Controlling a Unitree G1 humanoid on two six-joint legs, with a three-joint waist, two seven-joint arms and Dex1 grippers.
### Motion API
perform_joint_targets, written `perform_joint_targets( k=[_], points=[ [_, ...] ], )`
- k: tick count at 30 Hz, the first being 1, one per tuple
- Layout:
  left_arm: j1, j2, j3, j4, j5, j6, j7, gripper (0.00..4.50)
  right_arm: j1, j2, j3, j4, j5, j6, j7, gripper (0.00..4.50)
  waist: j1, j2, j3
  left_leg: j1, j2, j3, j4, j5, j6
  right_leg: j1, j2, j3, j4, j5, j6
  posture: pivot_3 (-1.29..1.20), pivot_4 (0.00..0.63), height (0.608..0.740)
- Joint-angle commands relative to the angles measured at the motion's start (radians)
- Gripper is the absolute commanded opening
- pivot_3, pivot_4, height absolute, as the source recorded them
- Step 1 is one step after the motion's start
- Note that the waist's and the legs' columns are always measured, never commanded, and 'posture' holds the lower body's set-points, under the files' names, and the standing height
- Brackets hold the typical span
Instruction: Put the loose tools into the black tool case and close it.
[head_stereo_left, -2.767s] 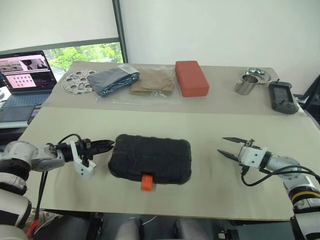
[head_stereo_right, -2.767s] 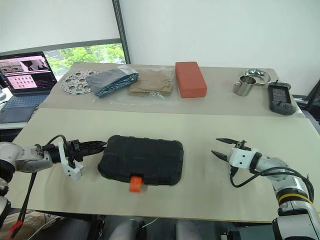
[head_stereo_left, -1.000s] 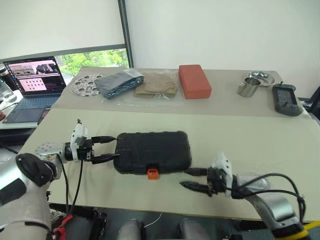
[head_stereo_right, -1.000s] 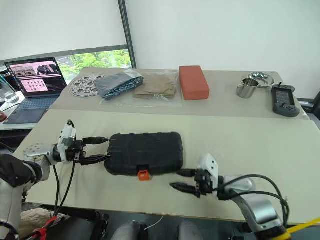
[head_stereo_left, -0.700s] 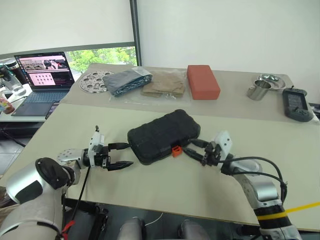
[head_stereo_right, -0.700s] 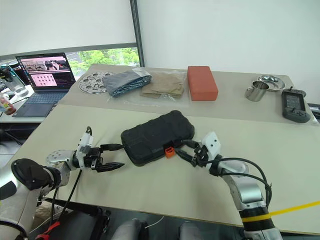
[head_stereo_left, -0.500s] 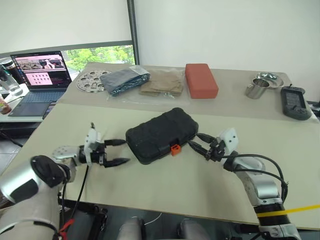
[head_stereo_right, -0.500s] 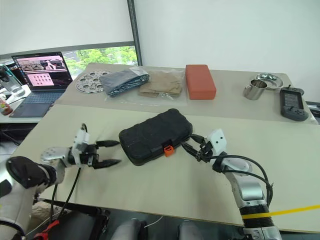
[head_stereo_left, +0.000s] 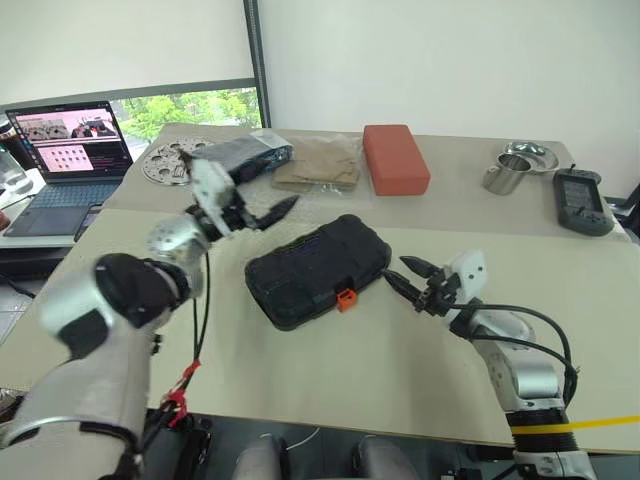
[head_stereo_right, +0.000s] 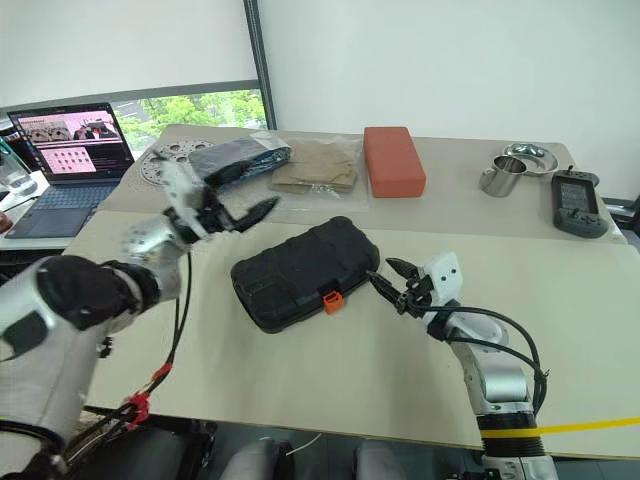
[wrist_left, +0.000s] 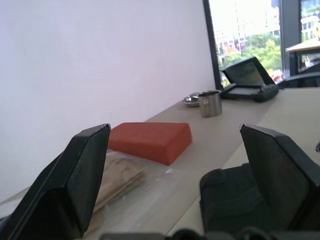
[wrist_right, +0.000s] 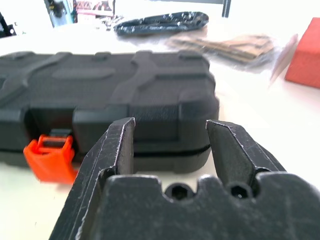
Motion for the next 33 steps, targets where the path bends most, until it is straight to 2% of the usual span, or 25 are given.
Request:
perform_joint_targets(
  k=[1,5,8,15,16,17,20,27,33],
  points=[
    [0.041,-0.09,-0.161,-0.125,0.036,-0.155,0.174,4.44,0.017,-0.024,-0.015,-0.124,0.07,0.091,0.017,2.66,0.001,0.0,0.0,0.0,0.0,0.0,0.0,0.0,0.0,0.0,0.0,0.0,0.0,0.0,0.0,0.0,0.15,0.74],
    [0.086,-0.136,-0.268,-0.135,0.054,-0.202,0.238,4.44,0.076,-0.087,0.001,-0.252,0.14,0.262,0.035,2.66,0.003,0.0,0.0,0.0,0.0,0.0,0.0,0.0,0.0,0.0,0.001,0.001,0.0,0.0,0.0,0.0,0.15,0.74],
    [0.102,-0.145,-0.32,-0.073,0.076,-0.214,0.254,4.44,0.126,-0.125,0.035,-0.353,0.17,0.363,0.034,2.66,0.003,0.0,0.0,0.0,-0.001,0.0,0.0,0.0,0.0,0.0,0.0,0.001,0.0,0.0,0.0,0.0,0.15,0.74],
    [0.128,-0.145,-0.363,0.036,0.103,-0.169,0.246,4.44,0.14,-0.094,0.144,-0.433,0.09,0.479,-0.106,2.66,0.002,0.0,0.0,0.0,-0.001,-0.001,0.002,0.0,0.0,0.001,0.001,0.001,-0.001,0.0,0.0,0.0,0.15,0.74],
    [0.13,-0.146,-0.359,0.036,0.106,-0.154,0.234,4.5,0.137,-0.082,0.151,-0.435,0.078,0.489,-0.131,3.16,0.002,0.0,-0.001,0.0,-0.001,-0.001,0.002,0.0,0.0,0.001,0.001,0.001,-0.001,0.0,0.0,0.0,0.15,0.74],
    [0.131,-0.146,-0.355,0.036,0.108,-0.143,0.225,4.5,0.135,-0.075,0.16,-0.436,0.068,0.499,-0.148,3.37,0.002,0.0,-0.001,0.0,-0.001,-0.001,0.002,0.0,0.0,0.002,0.001,0.001,-0.001,0.0,0.0,0.0,0.15,0.74],
    [0.139,-0.146,-0.329,0.036,0.1,-0.094,0.205,4.5,0.13,-0.055,0.193,-0.443,0.037,0.531,-0.194,4.39,0.002,0.002,-0.003,0.0,-0.001,-0.001,0.002,0.0,0.0,0.002,0.001,0.001,-0.001,0.0,0.0,0.0,0.15,0.74],
    [0.151,-0.153,-0.252,0.036,0.063,0.006,0.157,4.5,0.076,0.041,0.254,-0.407,-0.026,0.574,-0.301,4.45,0.002,0.005,-0.005,0.001,-0.001,-0.002,0.003,0.0,0.0,0.002,0.001,0.0,-0.001,-0.001,0.001,0.0,0.15,0.74],
    [0.159,-0.142,-0.245,0.036,0.07,0.003,0.134,4.5,0.041,0.108,0.27,-0.346,-0.075,0.552,-0.352,4.45,0.001,0.005,-0.005,0.0,-0.001,-0.002,0.003,0.0,0.0,0.002,0.001,0.0,-0.001,-0.001,0.001,0.0,0.15,0.74]
  ],
)
